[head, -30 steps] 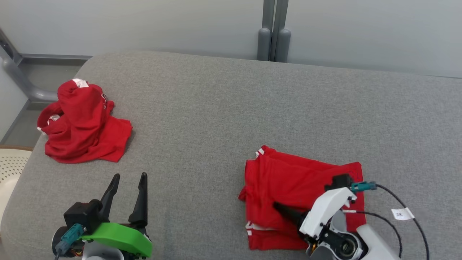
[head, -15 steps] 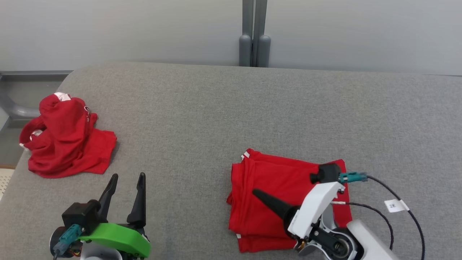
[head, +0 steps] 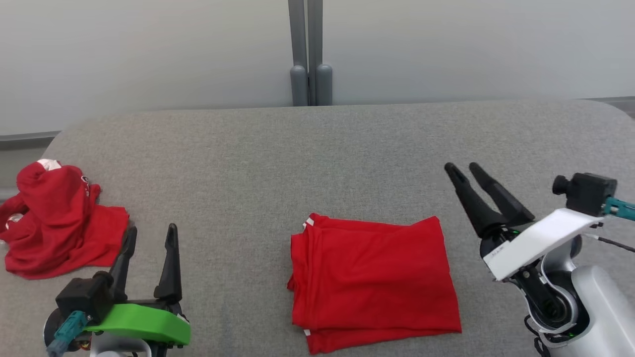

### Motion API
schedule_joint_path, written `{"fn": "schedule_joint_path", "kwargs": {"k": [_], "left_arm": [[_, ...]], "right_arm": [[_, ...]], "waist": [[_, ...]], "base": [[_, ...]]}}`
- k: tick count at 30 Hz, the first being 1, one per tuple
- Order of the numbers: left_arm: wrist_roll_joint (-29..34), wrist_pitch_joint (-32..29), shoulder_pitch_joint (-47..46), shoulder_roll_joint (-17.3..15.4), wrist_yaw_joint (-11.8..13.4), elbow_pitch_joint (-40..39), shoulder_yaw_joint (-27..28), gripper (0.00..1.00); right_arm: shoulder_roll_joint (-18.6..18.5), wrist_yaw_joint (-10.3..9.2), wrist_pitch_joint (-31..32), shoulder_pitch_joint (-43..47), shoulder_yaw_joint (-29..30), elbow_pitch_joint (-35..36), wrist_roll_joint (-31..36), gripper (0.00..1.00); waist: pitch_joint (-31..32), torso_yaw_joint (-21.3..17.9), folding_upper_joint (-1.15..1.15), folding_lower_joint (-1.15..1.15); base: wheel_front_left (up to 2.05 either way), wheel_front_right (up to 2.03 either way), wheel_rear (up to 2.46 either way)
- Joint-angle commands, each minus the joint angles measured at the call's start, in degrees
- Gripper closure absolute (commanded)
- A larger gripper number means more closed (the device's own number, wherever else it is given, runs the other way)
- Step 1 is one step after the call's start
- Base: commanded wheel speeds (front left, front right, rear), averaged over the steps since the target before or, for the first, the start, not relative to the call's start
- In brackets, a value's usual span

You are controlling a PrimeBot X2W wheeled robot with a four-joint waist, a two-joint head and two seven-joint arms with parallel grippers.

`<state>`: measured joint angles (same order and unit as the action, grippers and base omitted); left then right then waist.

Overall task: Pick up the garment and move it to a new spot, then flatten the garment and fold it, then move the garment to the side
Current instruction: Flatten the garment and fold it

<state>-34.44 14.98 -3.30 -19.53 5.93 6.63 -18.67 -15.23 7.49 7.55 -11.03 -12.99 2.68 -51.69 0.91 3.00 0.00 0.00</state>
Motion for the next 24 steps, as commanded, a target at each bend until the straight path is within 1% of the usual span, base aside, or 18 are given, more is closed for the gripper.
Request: {"fn": "schedule_joint_path", "kwargs": {"k": [1, 3, 6, 8, 9, 12, 19, 24], "left_arm": [[1.16, 0.25, 1.07, 0.23, 0.12, -0.78, 0.85, 0.0], [1.57, 0.21, 1.77, 0.52, -0.07, -1.36, 1.68, 0.0], [2.31, 0.21, 2.47, 0.94, -0.39, -1.68, 2.91, 0.0], [2.68, 0.22, 2.97, 1.39, -0.68, -1.67, 3.5, 0.0], [3.03, 0.22, 3.24, 1.71, -0.86, -1.56, 3.91, 0.0], [3.91, 0.21, 3.85, 2.22, -1.4, -1.16, 4.89, 0.0], [7.11, 0.22, 4.81, 3.42, -2.37, -0.53, 7.47, 0.0], [8.66, 0.22, 5.02, 4.33, -3.29, 0.06, 8.65, 0.0]], "right_arm": [[-0.14, 0.01, -1.77, 1.14, 1.04, 0.64, 2.36, 0.0], [-0.85, 0.0, -4.04, 1.78, 2.77, 1.08, 6.9, 0.0], [-0.18, 0.0, -7.1, 3.08, 4.88, 1.61, 12.67, 0.0], [0.25, 0.0, -8.86, 4.55, 6.41, 1.17, 15.61, 0.0], [0.24, 0.0, -10.09, 5.62, 7.61, 0.62, 18.11, 0.0], [0.16, 0.0, -12.7, 7.38, 8.69, -0.57, 22.28, 0.0], [-0.31, 0.0, -18.33, 9.46, 8.37, -4.98, 27.69, 0.0], [0.1, 0.0, -19.5, 9.04, 7.96, -8.2, 29.01, 0.0]], "waist": [[0.54, -1.12, 0.0, 0.0], [0.72, -1.56, 0.0, 0.0], [0.93, -2.18, 0.0, 0.0], [1.05, -2.49, 0.0, 0.0], [1.12, -2.59, 0.0, 0.0], [1.13, -2.83, 0.0, 0.0], [0.85, -3.25, 0.0, 0.0], [0.78, -3.27, 0.0, 0.0]], "base": [[0.0, 0.0, 0.0], [0.0, 0.0, 0.0], [0.0, 0.0, 0.0], [0.0, 0.0, 0.0], [0.0, 0.0, 0.0], [0.0, 0.0, 0.0], [0.0, 0.0, 0.0], [0.0, 0.0, 0.0]]}}
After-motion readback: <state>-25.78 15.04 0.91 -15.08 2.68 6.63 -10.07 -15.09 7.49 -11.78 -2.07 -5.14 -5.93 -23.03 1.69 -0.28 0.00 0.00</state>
